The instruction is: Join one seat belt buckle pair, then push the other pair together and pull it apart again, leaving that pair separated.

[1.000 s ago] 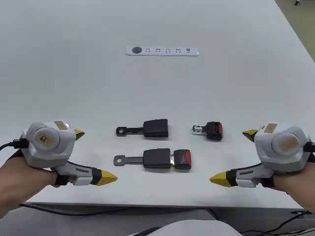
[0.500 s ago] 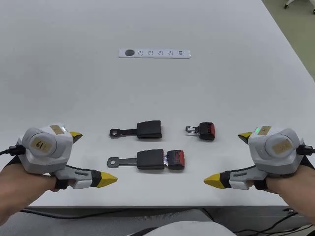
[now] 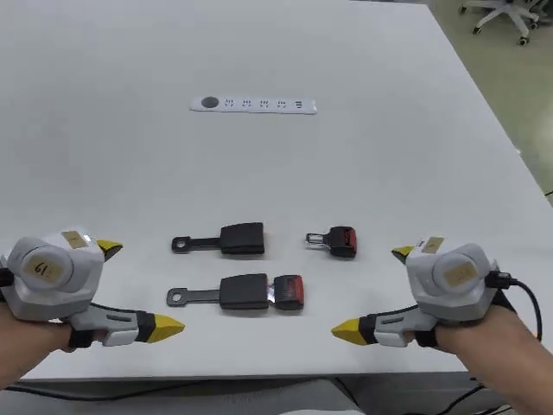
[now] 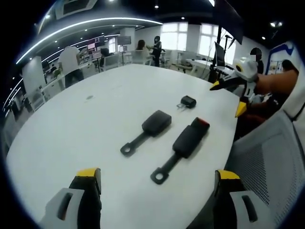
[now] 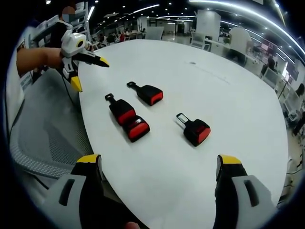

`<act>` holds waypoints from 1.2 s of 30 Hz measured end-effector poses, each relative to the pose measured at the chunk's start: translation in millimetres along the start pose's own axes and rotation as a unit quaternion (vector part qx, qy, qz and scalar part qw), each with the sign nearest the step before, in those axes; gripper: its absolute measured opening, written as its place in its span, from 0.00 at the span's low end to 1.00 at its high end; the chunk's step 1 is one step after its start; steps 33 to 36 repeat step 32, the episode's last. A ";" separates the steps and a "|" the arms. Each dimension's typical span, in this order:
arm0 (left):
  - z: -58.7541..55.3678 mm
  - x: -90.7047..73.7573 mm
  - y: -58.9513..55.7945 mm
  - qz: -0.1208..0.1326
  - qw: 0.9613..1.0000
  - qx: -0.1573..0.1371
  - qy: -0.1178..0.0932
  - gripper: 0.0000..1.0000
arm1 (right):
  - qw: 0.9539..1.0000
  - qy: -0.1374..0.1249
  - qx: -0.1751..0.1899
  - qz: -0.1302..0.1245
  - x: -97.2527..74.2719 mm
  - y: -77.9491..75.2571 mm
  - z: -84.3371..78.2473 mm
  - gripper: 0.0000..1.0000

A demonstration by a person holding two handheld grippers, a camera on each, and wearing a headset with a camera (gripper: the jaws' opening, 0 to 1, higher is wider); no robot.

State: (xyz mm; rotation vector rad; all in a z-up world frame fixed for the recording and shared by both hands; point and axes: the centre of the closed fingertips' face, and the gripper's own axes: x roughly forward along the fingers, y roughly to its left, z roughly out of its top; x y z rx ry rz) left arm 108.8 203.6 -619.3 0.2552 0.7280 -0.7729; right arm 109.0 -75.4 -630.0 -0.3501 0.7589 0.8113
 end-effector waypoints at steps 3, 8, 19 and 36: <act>-1.1 -0.1 2.1 0.000 1.000 0.001 -0.003 1.00 | 1.000 -0.004 -0.002 -0.006 -1.6 -3.0 4.0 1.00; -1.3 1.8 1.4 -0.003 1.000 -0.003 0.000 1.00 | 1.000 -0.009 0.010 -0.014 -4.2 -5.2 3.2 1.00; 5.2 6.0 -1.0 -0.001 1.000 -0.009 -0.010 1.00 | 1.000 0.002 0.024 0.003 6.4 13.6 -9.1 1.00; 4.7 8.5 -4.2 -0.005 1.000 -0.004 -0.004 1.00 | 0.999 -0.013 0.034 -0.003 5.4 10.5 4.2 1.00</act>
